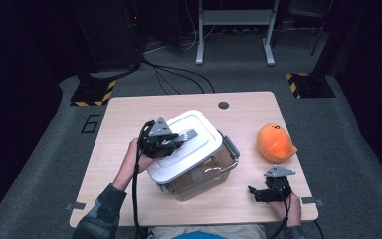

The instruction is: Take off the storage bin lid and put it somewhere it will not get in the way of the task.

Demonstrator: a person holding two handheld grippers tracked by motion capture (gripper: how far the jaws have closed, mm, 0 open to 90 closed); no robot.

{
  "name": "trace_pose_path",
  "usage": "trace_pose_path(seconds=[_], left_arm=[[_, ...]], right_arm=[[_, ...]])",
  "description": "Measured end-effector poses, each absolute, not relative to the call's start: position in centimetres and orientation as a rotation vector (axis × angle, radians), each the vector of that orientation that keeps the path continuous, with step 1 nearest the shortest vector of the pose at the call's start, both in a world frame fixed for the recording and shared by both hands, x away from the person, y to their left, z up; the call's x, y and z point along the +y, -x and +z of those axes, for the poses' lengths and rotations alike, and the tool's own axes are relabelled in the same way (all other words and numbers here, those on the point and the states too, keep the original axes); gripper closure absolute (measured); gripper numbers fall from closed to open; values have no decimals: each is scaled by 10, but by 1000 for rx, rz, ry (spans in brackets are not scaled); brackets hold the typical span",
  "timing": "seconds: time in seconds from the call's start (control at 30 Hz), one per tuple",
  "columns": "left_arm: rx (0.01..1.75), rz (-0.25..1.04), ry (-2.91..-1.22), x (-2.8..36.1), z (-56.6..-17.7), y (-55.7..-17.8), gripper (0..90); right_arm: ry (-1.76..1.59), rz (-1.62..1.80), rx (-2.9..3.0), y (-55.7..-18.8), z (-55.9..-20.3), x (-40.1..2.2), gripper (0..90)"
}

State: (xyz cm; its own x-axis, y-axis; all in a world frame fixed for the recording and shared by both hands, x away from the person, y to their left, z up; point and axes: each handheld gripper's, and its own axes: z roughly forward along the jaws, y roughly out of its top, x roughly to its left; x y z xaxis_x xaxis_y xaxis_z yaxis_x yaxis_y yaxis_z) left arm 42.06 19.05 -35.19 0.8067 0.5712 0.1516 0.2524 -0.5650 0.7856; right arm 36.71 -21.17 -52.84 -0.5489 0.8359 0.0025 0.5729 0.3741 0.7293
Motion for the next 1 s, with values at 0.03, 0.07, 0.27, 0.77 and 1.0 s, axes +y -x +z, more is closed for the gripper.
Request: trace_pose_path(seconds=[0.03,0.07,0.27,0.77,1.0], left_arm=[[607,504,-2186,193,-351,-421,663],[616,504,-2176,194,-351,-421,663],[655,534,-2157,206,-347,-423,663],[756,580,-2127,238,-340,-433,663],[802,615,-2098,254,-338,-437,663]], right_arm=[[-1228,986,2272,-367,-528,-212,84],[-1229,986,2271,-367,-528,-212,84],[-1220,982,2278,-367,-528,-212,84],[-1224,982,2271,-367,-529,-212,84],[-1228,982,2269,-367,-529,-212,84]])
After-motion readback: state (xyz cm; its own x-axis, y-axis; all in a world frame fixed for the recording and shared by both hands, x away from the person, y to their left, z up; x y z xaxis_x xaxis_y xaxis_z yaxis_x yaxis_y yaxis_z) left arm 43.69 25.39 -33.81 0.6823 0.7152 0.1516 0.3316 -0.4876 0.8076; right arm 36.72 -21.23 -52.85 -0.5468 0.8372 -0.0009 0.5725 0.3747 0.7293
